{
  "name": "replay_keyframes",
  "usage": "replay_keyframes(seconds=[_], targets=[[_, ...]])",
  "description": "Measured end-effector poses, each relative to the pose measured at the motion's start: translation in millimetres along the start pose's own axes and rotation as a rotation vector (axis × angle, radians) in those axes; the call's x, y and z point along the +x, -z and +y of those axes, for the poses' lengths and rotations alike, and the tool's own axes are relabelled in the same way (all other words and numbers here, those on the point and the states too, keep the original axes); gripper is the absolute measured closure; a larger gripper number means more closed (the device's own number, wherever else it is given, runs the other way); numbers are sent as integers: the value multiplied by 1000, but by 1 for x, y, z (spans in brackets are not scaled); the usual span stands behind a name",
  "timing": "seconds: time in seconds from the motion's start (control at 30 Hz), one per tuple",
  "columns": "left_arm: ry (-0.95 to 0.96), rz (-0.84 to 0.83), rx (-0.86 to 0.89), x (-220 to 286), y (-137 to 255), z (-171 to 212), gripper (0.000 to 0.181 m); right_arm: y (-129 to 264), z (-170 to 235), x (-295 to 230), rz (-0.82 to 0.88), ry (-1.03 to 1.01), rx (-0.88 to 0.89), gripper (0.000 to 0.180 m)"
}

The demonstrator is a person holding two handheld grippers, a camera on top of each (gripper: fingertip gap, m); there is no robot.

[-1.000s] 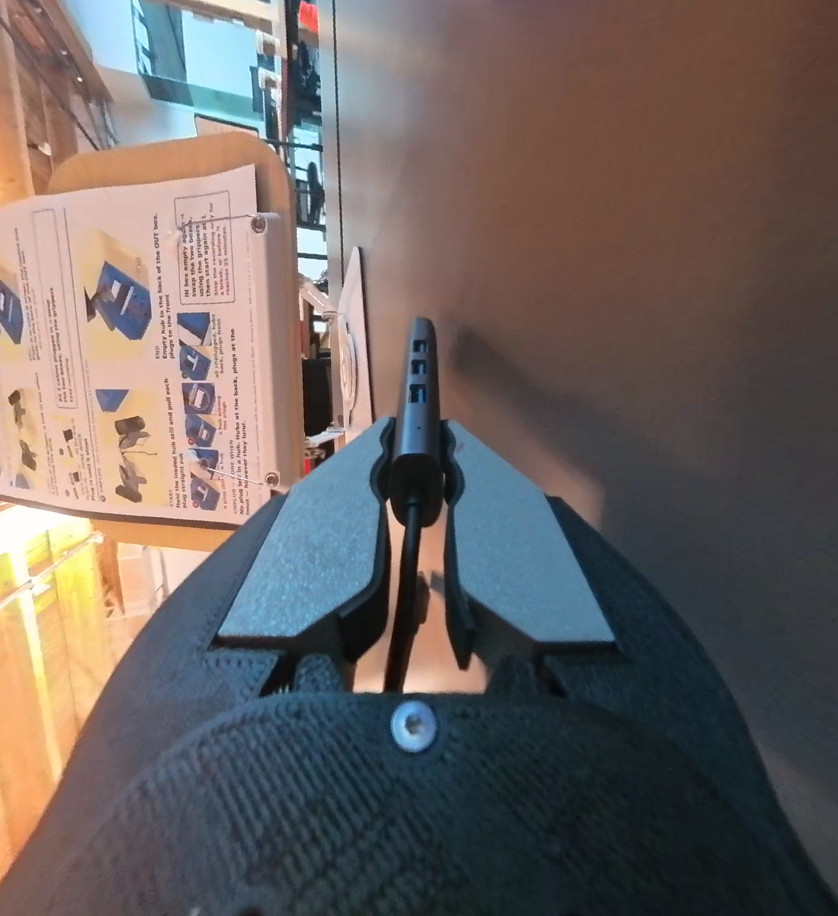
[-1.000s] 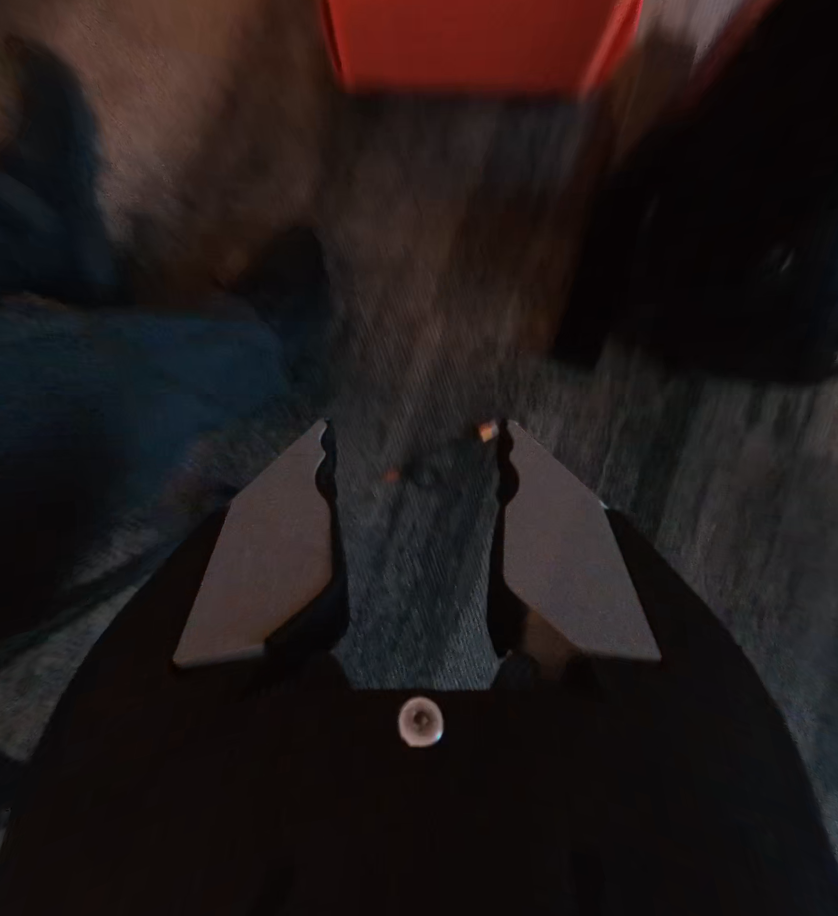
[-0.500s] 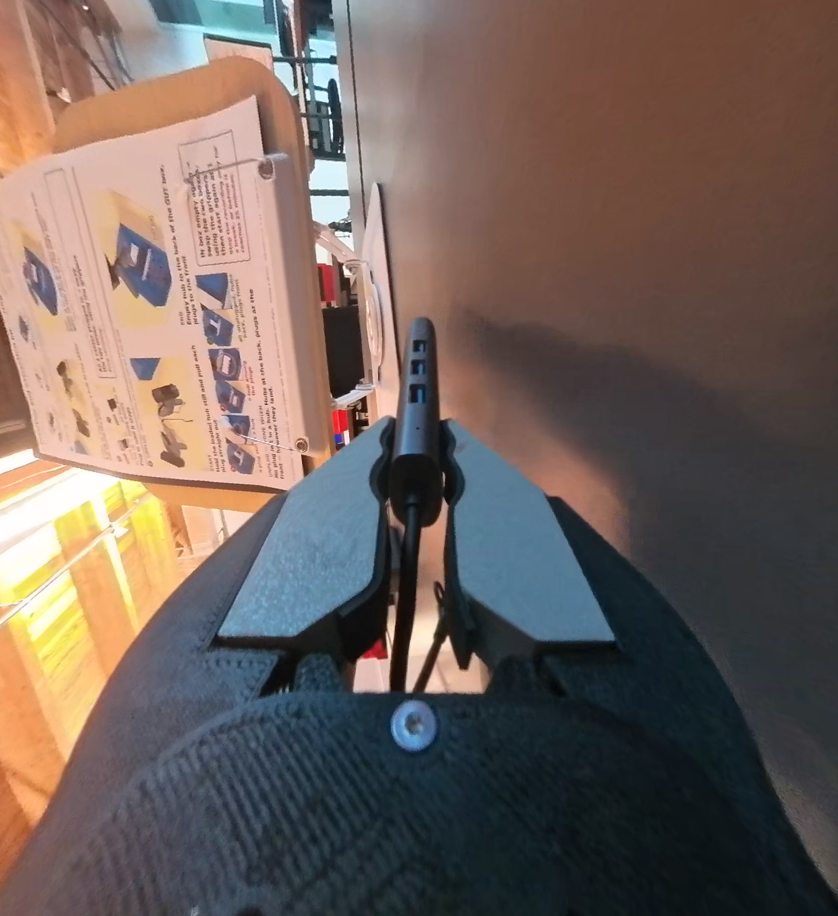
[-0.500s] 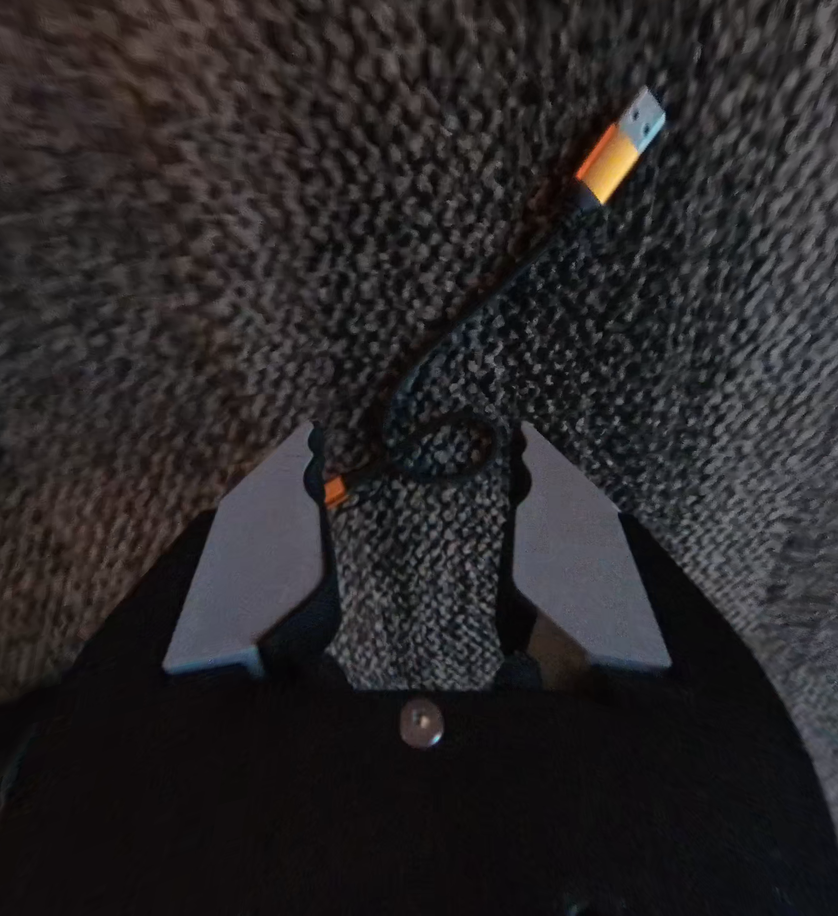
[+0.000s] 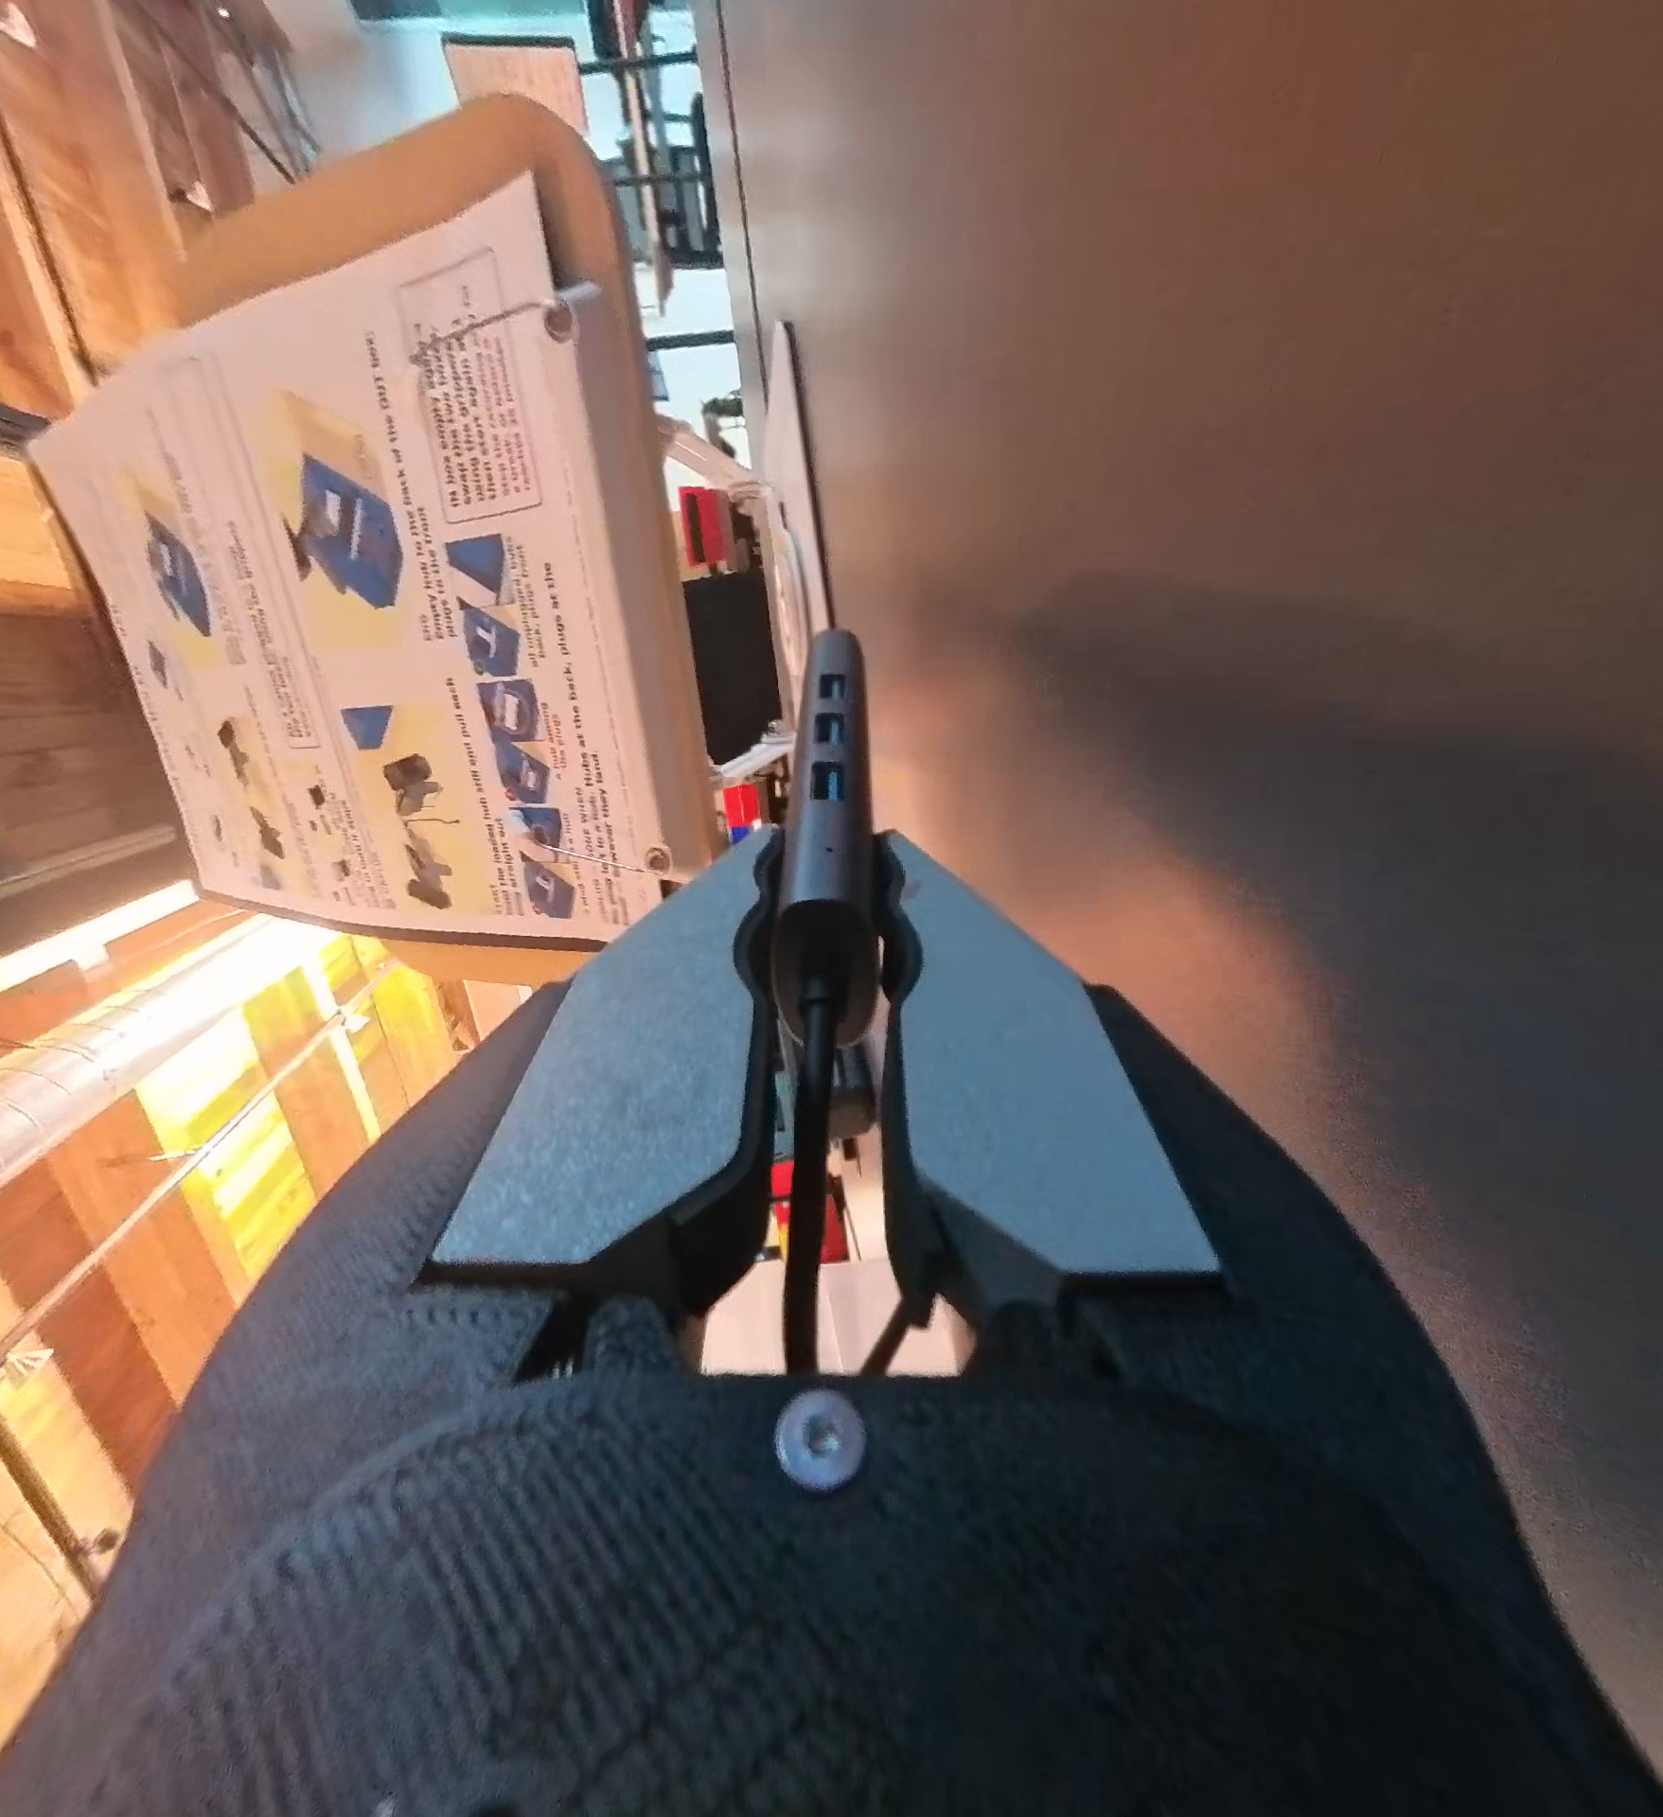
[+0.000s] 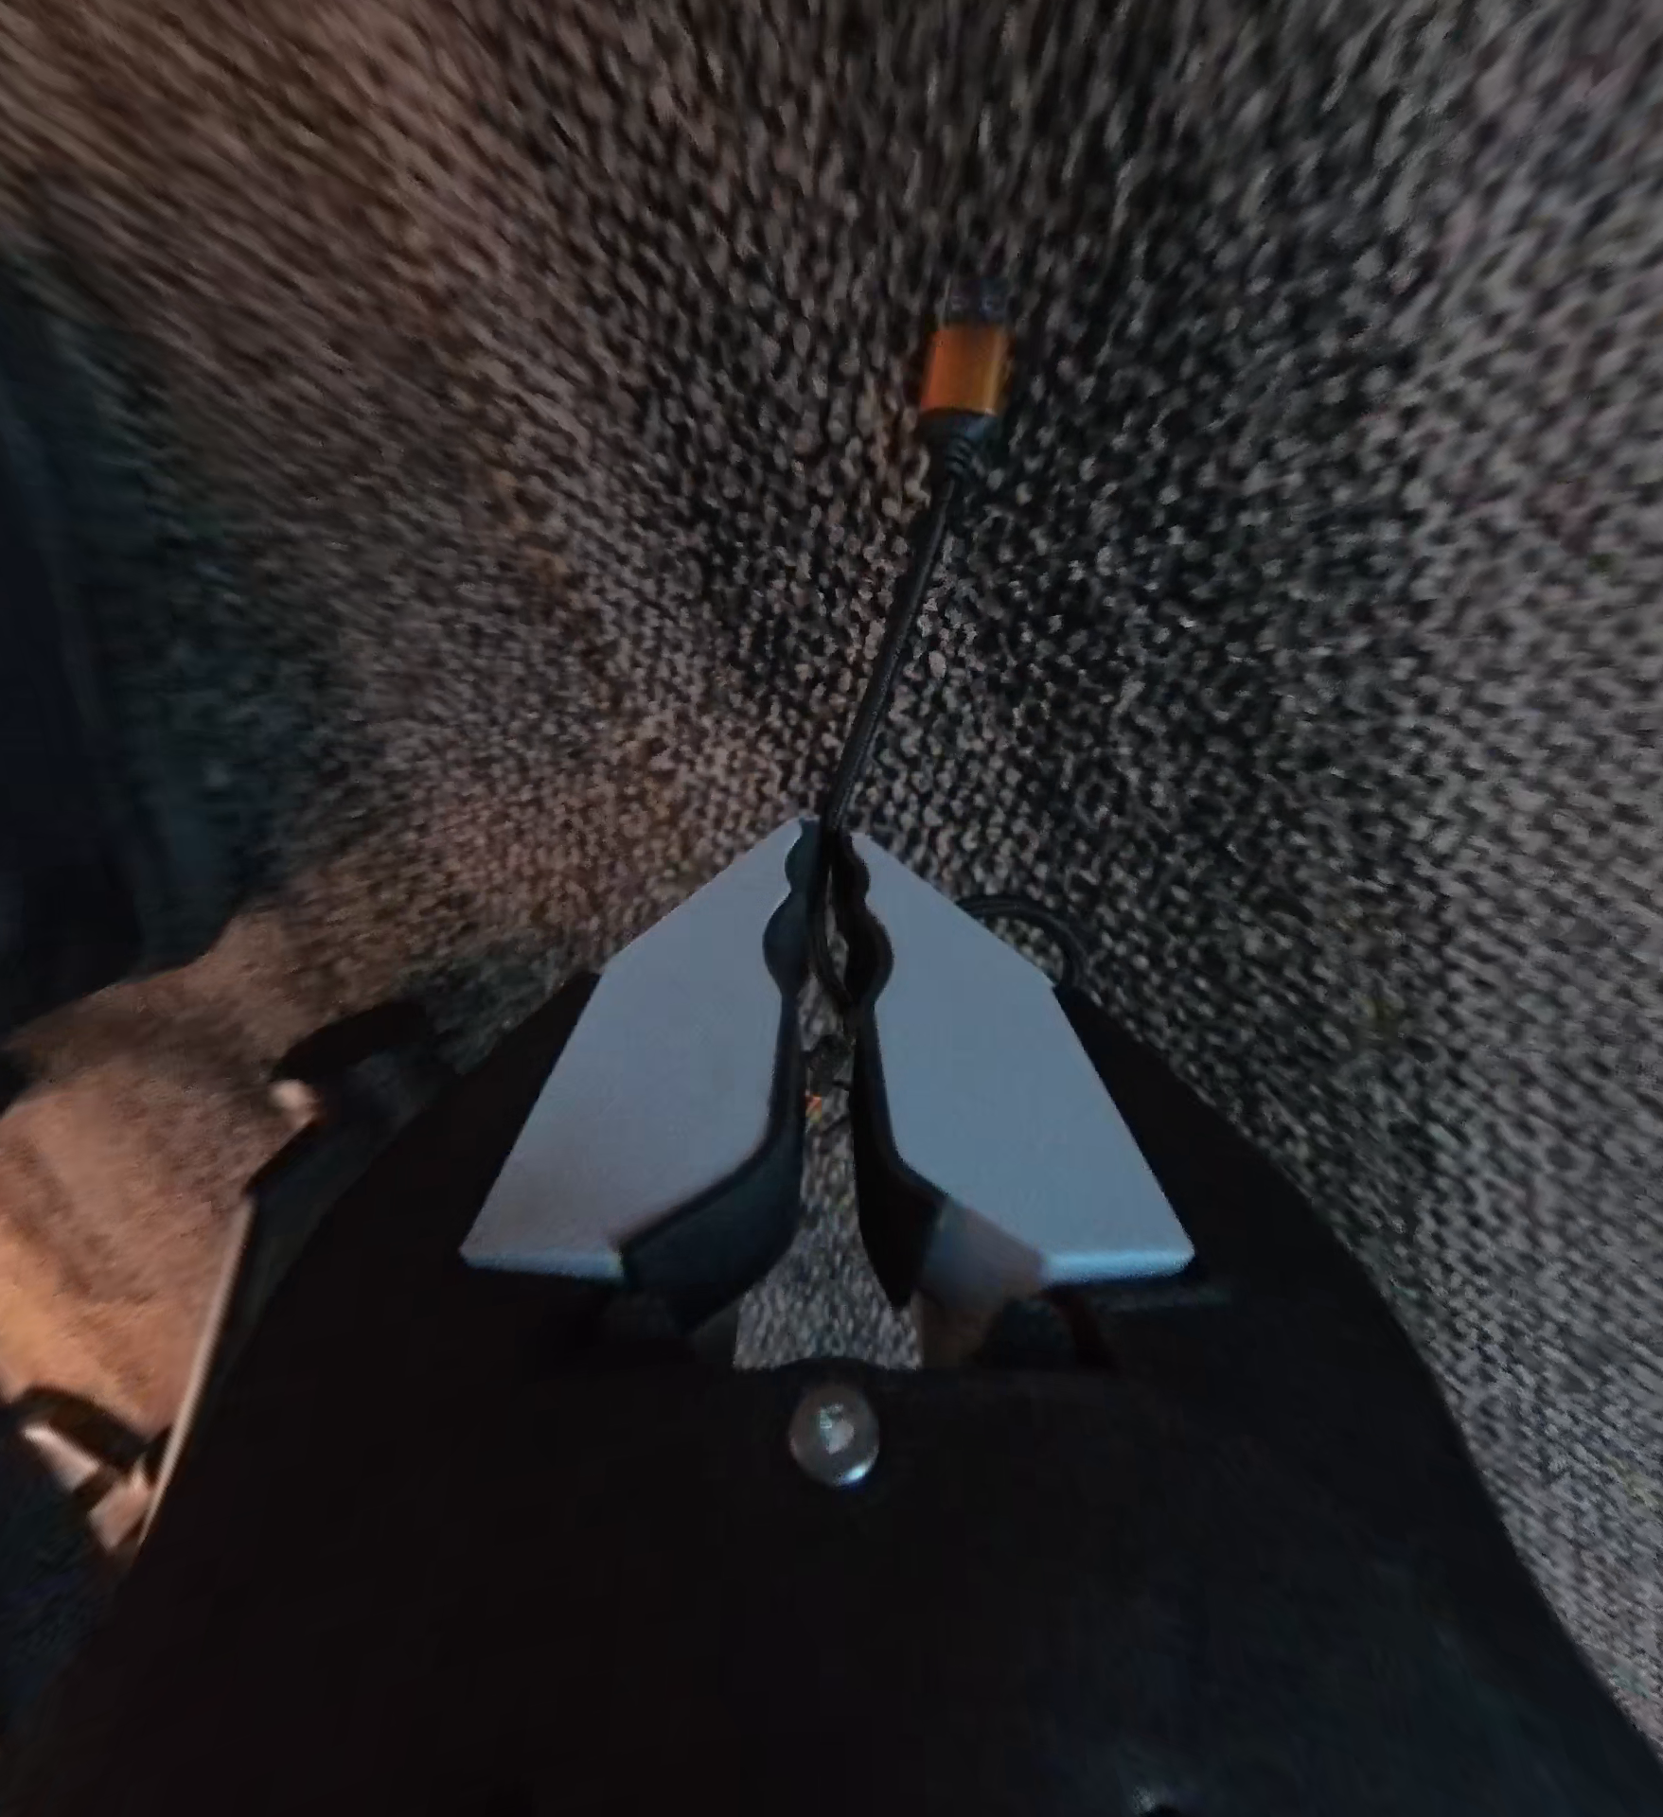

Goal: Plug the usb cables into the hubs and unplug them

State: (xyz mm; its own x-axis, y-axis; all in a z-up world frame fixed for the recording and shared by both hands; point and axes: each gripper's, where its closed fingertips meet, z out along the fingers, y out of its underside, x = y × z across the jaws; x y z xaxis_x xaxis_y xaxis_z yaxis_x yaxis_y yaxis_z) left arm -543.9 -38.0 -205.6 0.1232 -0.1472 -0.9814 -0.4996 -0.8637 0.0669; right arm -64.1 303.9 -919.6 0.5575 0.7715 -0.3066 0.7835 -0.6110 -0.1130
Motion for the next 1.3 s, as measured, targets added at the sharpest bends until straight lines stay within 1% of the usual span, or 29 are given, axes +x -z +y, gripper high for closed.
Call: replay_keyframes(seconds=[0.03, 0.1, 0.2, 0.3, 0.4, 0.47, 0.57, 0.67, 0.73, 0.77, 0.8, 0.83, 0.87, 0.9, 0.97, 1.03, 1.1, 1.13, 1.17, 1.2, 1.23, 1.3], targets=[[0, -14, 7, -3, 2, -2, 167, 25, -4, -3, -31, 10, 25, 180], [8, -31, 29, -7, 6, -6, 167, 82, -9, -9, -63, 57, 44, 180], [35, -40, 68, -11, 10, -10, 167, 184, -23, -28, -87, 193, 80, 180], [102, -54, 110, -17, 14, -12, 167, 301, -45, -61, -79, 347, 171, 180], [178, -45, 135, -20, 16, -9, 167, 427, -73, -109, -42, 501, 348, 180], [202, -33, 146, -18, 17, -8, 167, 508, -83, -153, -43, 578, 496, 180], [213, -26, 166, -17, 19, -11, 167, 626, -79, -235, -56, 699, 719, 180], [232, -17, 190, -16, 18, -18, 167, 735, -73, -324, 11, 867, 937, 179], [236, -18, 209, -16, 18, -26, 167, 793, -72, -389, 40, 1004, 1034, 180], [228, -16, 223, -14, 19, -30, 167, 811, -72, -424, 23, 1068, 1056, 180], [207, -20, 237, -11, 21, -34, 167, 821, -73, -458, 8, 1130, 1067, 180], [177, -27, 248, -9, 23, -37, 167, 823, -77, -490, 6, 1190, 1060, 180], [143, -36, 254, -6, 26, -39, 167, 815, -85, -518, 16, 1237, 1031, 180], [103, -48, 254, -3, 28, -40, 167, 801, -95, -544, 25, 1272, 997, 180], [57, -73, 247, -2, 30, -38, 167, 755, -121, -584, 43, 1320, 889, 180], [101, -56, 218, -2, 26, -31, 167, 691, -155, -600, 95, 1319, 704, 179], [181, -67, 168, -11, 19, -15, 167, 630, -194, -590, 186, 1270, 521, 180], [232, -61, 148, -14, 16, -7, 167, 608, -216, -582, 241, 1228, 451, 178], [280, -43, 128, -15, 14, 1, 167, 593, -236, -578, 268, 1195, 422, 161], [314, -29, 109, -15, 11, 8, 168, 582, -248, -583, 234, 1193, 414, 152], [339, -23, 93, -15, 9, 14, 168, 574, -256, -592, 167, 1198, 420, 156], [378, -15, 69, -18, 10, 22, 167, 563, -268, -609, 58, 1212, 409, 156]])
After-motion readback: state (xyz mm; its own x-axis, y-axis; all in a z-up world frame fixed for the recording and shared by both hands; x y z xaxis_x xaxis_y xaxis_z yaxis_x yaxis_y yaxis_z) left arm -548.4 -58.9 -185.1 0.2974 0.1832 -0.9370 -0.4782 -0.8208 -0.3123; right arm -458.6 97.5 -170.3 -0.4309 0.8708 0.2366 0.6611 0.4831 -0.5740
